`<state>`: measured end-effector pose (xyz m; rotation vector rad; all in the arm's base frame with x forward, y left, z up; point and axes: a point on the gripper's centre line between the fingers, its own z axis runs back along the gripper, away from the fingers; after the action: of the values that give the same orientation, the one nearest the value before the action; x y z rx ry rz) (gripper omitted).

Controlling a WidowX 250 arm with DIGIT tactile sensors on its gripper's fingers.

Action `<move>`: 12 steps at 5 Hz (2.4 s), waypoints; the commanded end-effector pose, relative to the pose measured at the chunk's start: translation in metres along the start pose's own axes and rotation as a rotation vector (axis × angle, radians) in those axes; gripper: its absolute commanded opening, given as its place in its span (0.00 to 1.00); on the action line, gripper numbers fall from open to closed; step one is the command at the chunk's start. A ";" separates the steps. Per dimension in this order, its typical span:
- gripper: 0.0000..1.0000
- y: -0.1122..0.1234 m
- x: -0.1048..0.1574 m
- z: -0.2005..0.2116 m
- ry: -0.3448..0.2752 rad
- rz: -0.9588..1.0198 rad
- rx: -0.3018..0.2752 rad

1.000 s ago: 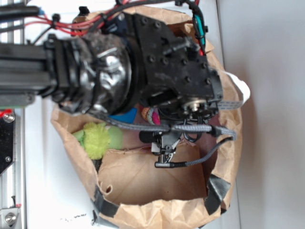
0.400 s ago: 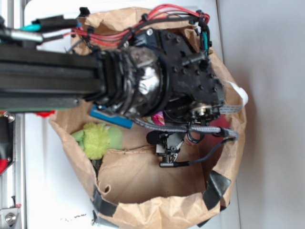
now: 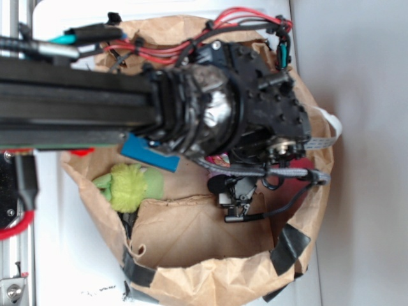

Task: Grab the multicolored rope.

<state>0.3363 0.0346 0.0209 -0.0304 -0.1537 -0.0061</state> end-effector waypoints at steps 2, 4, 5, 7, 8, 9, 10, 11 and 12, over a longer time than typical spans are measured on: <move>0.00 0.011 0.006 0.000 -0.048 0.047 0.005; 0.00 0.018 0.007 0.006 -0.057 0.060 -0.001; 0.00 0.016 0.000 0.024 -0.068 0.061 0.001; 0.00 -0.017 -0.023 0.125 -0.167 0.041 -0.006; 0.00 -0.025 -0.026 0.162 -0.178 0.036 -0.017; 0.00 -0.028 -0.029 0.187 -0.161 0.045 -0.002; 0.00 -0.030 -0.027 0.206 -0.129 0.067 -0.001; 0.00 -0.025 -0.023 0.216 -0.120 0.074 0.021; 0.00 -0.021 -0.018 0.215 -0.120 0.082 0.045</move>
<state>0.2799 0.0241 0.2114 0.0055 -0.2040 0.0905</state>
